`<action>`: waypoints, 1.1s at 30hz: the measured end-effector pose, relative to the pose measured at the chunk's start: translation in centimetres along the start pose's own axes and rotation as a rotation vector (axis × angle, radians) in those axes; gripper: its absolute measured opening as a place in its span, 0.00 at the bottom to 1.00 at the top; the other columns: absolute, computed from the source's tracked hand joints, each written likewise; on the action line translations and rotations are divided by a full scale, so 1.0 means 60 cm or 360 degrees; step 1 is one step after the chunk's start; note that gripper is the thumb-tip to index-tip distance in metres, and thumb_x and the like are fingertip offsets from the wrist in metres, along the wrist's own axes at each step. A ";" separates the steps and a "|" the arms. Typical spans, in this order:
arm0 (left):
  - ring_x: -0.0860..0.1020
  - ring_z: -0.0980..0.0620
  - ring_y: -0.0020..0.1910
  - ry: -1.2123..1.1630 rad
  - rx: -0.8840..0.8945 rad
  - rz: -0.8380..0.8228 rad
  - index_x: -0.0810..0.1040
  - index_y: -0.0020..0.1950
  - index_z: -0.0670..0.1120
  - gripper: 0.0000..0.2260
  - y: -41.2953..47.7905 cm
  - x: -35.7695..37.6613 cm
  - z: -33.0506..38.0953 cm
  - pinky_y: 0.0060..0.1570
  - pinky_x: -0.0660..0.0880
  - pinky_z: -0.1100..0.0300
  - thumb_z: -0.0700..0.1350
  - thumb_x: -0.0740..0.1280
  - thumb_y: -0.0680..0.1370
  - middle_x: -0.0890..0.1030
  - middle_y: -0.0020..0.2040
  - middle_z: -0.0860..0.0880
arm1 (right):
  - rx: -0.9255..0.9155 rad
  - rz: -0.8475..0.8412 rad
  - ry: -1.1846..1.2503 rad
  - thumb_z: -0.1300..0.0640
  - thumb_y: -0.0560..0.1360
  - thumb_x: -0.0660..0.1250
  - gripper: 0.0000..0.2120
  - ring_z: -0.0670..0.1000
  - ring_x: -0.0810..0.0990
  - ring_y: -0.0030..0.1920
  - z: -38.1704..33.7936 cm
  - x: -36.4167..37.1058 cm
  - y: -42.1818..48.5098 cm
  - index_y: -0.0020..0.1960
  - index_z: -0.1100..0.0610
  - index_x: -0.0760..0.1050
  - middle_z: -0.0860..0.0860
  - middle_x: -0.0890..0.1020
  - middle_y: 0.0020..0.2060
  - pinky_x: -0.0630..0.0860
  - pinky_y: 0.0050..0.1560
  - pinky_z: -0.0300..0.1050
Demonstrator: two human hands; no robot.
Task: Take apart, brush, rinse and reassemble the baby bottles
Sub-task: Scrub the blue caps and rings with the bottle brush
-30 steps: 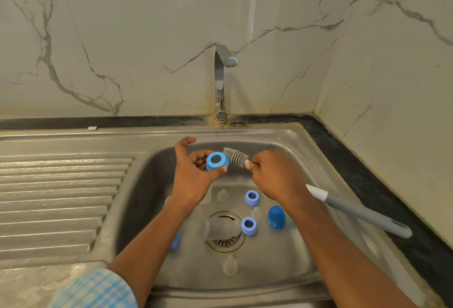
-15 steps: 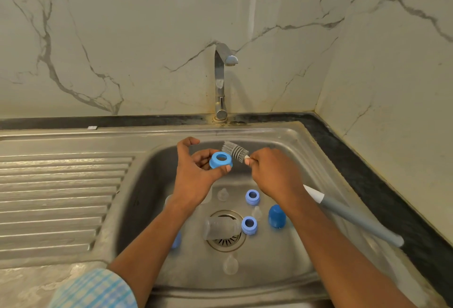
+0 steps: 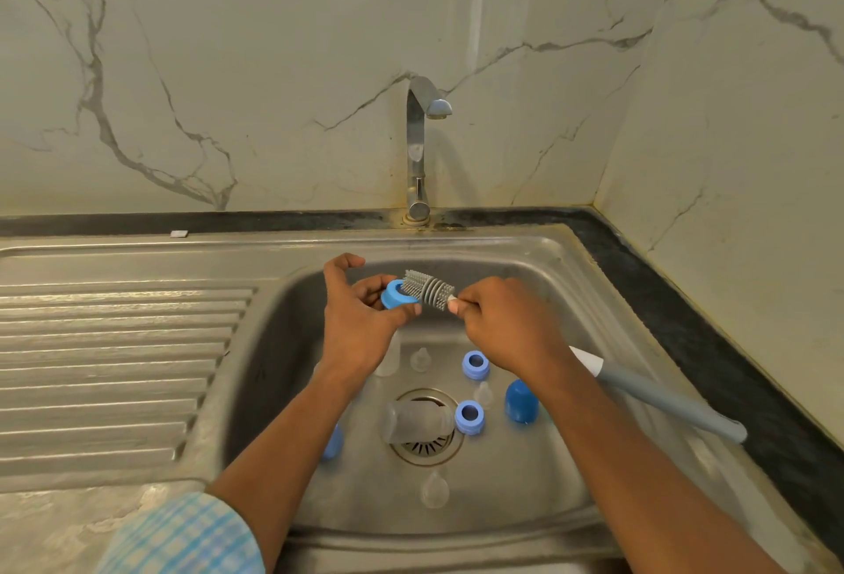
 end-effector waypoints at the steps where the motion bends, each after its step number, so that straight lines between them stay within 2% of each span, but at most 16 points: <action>1: 0.84 0.53 0.50 -0.0010 -0.0001 -0.0029 0.63 0.63 0.53 0.34 -0.002 0.004 0.001 0.55 0.80 0.58 0.34 0.79 0.68 0.84 0.52 0.47 | 0.0012 0.0014 0.0011 0.48 0.81 0.60 0.19 0.52 0.73 0.33 0.003 -0.001 0.001 0.32 0.50 0.66 0.48 0.71 0.27 0.64 0.32 0.45; 5: 0.84 0.53 0.50 -0.0021 0.0006 -0.0088 0.63 0.64 0.53 0.34 -0.002 0.013 0.002 0.56 0.80 0.60 0.35 0.79 0.68 0.84 0.52 0.48 | 0.0024 0.0041 0.0005 0.48 0.82 0.58 0.14 0.54 0.76 0.37 0.008 -0.002 0.000 0.40 0.50 0.72 0.49 0.74 0.31 0.68 0.36 0.45; 8: 0.84 0.53 0.50 0.0038 0.0022 -0.0122 0.63 0.64 0.52 0.34 -0.004 0.014 0.002 0.56 0.79 0.60 0.36 0.80 0.68 0.84 0.51 0.48 | 0.0031 0.0058 -0.0061 0.47 0.82 0.57 0.13 0.54 0.78 0.39 0.005 -0.002 0.000 0.43 0.50 0.73 0.50 0.76 0.34 0.70 0.38 0.46; 13: 0.84 0.51 0.48 0.0075 0.0016 -0.0159 0.62 0.64 0.53 0.36 -0.004 0.016 -0.003 0.55 0.80 0.55 0.37 0.81 0.67 0.85 0.50 0.46 | -0.0102 -0.0054 0.0063 0.49 0.82 0.60 0.21 0.48 0.68 0.28 -0.017 0.009 -0.003 0.30 0.47 0.63 0.47 0.69 0.26 0.63 0.32 0.44; 16: 0.85 0.50 0.48 0.0009 0.0024 -0.0230 0.62 0.64 0.52 0.36 -0.011 0.029 0.003 0.52 0.81 0.58 0.35 0.80 0.67 0.85 0.49 0.47 | -0.0025 0.0015 0.0038 0.49 0.82 0.59 0.21 0.49 0.69 0.30 -0.008 0.005 0.002 0.31 0.47 0.62 0.47 0.69 0.27 0.62 0.32 0.44; 18: 0.85 0.50 0.48 -0.0004 0.0017 -0.0254 0.62 0.64 0.52 0.36 -0.015 0.038 0.005 0.52 0.81 0.57 0.34 0.80 0.67 0.85 0.48 0.47 | 0.0031 0.0052 0.0026 0.48 0.82 0.58 0.20 0.50 0.70 0.31 0.002 -0.001 0.003 0.32 0.49 0.64 0.47 0.69 0.27 0.61 0.30 0.44; 23: 0.84 0.53 0.48 -0.0040 -0.0068 -0.0094 0.61 0.65 0.52 0.37 -0.007 0.011 0.001 0.52 0.79 0.61 0.35 0.80 0.66 0.84 0.51 0.47 | -0.0112 -0.0076 0.0118 0.49 0.82 0.61 0.21 0.48 0.67 0.28 -0.013 0.003 -0.005 0.31 0.48 0.65 0.47 0.69 0.26 0.61 0.30 0.43; 25: 0.84 0.54 0.48 -0.0055 -0.0062 -0.0120 0.61 0.65 0.52 0.37 -0.007 0.010 0.005 0.50 0.79 0.63 0.34 0.80 0.66 0.84 0.51 0.48 | -0.0081 -0.0052 0.0099 0.49 0.82 0.60 0.19 0.48 0.68 0.28 -0.010 0.001 -0.002 0.33 0.49 0.67 0.47 0.70 0.26 0.61 0.30 0.44; 27: 0.85 0.53 0.48 -0.0053 -0.0042 -0.0213 0.62 0.64 0.52 0.36 -0.013 0.026 0.007 0.51 0.80 0.61 0.34 0.80 0.67 0.85 0.51 0.48 | 0.0004 0.0026 0.0039 0.48 0.82 0.59 0.18 0.48 0.69 0.29 0.004 -0.006 0.001 0.34 0.50 0.68 0.47 0.70 0.27 0.62 0.30 0.44; 29: 0.85 0.51 0.49 -0.0035 -0.0037 -0.0269 0.62 0.63 0.53 0.36 -0.017 0.039 0.005 0.54 0.80 0.57 0.34 0.80 0.67 0.85 0.51 0.48 | 0.0024 0.0040 0.0056 0.48 0.82 0.59 0.20 0.49 0.69 0.29 0.016 -0.009 0.002 0.32 0.50 0.66 0.48 0.70 0.27 0.61 0.30 0.44; 33: 0.85 0.51 0.48 -0.0009 -0.0060 -0.0170 0.61 0.65 0.52 0.38 -0.006 0.015 -0.003 0.56 0.80 0.54 0.35 0.81 0.65 0.85 0.50 0.46 | -0.0149 -0.0106 0.0151 0.50 0.81 0.62 0.20 0.49 0.67 0.28 -0.006 0.001 -0.005 0.30 0.51 0.68 0.49 0.70 0.25 0.62 0.31 0.45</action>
Point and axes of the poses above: each hand's wrist, its own y-axis towards the middle knuckle, its own x-axis out of the palm, z = x × y, the point moved 7 cm from there along y, towards the middle knuckle
